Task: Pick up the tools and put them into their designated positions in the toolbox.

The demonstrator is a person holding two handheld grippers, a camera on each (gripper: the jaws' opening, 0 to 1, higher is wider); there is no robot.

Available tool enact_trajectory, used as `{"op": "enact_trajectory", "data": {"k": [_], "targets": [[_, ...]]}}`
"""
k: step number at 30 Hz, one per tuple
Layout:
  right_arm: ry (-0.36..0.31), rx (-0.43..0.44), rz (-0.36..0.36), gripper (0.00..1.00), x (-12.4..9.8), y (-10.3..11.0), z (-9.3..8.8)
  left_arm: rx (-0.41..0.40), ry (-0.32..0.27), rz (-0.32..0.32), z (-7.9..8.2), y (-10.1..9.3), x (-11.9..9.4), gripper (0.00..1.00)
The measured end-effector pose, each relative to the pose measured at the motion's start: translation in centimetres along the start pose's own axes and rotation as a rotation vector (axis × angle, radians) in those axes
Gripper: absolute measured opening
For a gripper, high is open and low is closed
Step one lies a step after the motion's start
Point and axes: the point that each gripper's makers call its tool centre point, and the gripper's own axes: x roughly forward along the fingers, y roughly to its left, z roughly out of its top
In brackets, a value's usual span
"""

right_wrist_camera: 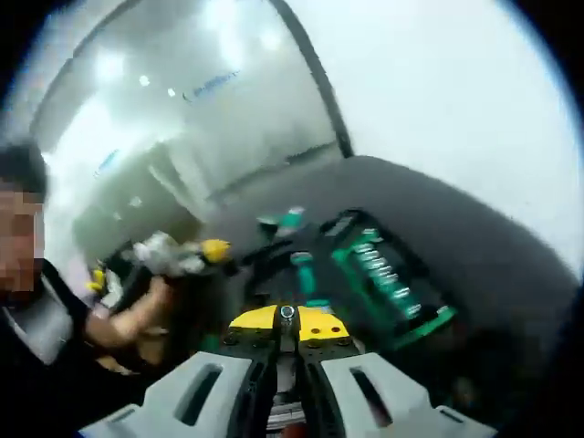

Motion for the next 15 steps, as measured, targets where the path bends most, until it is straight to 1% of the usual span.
{"op": "enact_trajectory", "data": {"k": [1, 2, 3, 4, 5, 6, 7, 8, 9, 10, 11, 12, 13, 14, 15], "targets": [[0.0, 0.001, -0.065, 0.04, 0.7, -1.5, 0.3, 0.001, -0.001, 0.001, 0.0, 0.0, 0.0, 0.08], [-0.003, 0.011, -0.086, 0.04, 1.3, -2.2, 0.5, 0.001, -0.002, 0.001, 0.0, 0.1, 0.1, 0.08], [0.02, 0.016, -0.123, 0.04, 1.8, -3.0, 0.1, 0.001, -0.003, 0.001, 0.0, 0.1, 0.0, 0.08], [0.026, -0.004, -0.164, 0.04, 2.3, -3.8, 0.0, 0.001, -0.004, 0.001, 0.0, 0.1, 0.0, 0.08], [0.03, -0.015, -0.183, 0.04, 2.8, -4.2, -0.1, 0.002, -0.005, 0.001, 0.0, 0.1, 0.0, 0.08], [0.04, -0.01, -0.182, 0.04, 3.4, -4.2, -0.5, 0.003, -0.006, 0.001, 0.0, 0.1, 0.0, 0.08], [0.06, -0.01, -0.204, 0.04, 3.7, -4.5, -1.0, 0.003, -0.006, 0.0, 0.0, 0.0, 0.0, 0.08], [0.072, -0.03, -0.215, 0.04, 3.4, -6.8, -0.5, 0.002, -0.007, 0.0, 0.1, 0.0, 0.0, 0.08], [0.074, -0.048, -0.211, 0.04, 3.5, -7.0, -0.6, 0.002, -0.007, -0.001, 0.0, 0.0, 0.0, 0.08], [0.097, -0.05, -0.218, 0.04, 3.4, -8.7, -0.3, 0.002, -0.007, -0.001, 0.1, 0.0, 0.0, 0.08], [0.1, -0.072, -0.217, 0.04, 3.4, -8.9, -0.4, 0.002, -0.007, -0.001, 0.0, 0.1, 0.1, 0.08], [0.097, -0.077, -0.207, 0.04, 3.2, -8.7, -1.0, 0.002, -0.007, -0.001, 0.0, 0.1, 0.1, 0.08], [0.116, -0.08, -0.212, 0.04, 3.3, -8.9, -1.4, 0.002, -0.008, 0.0, 0.0, 0.2, 0.2, 0.08], [0.126, -0.099, -0.225, 0.04, 3.2, -9.3, -1.6, 0.004, -0.01, 0.002, 0.0, 0.2, 0.2, 0.08], [0.128, -0.099, -0.225, 0.04, 3.1, -9.5, -1.7, 0.006, -0.011, 0.004, 0.0, 0.3, 0.3, 0.08]]}}
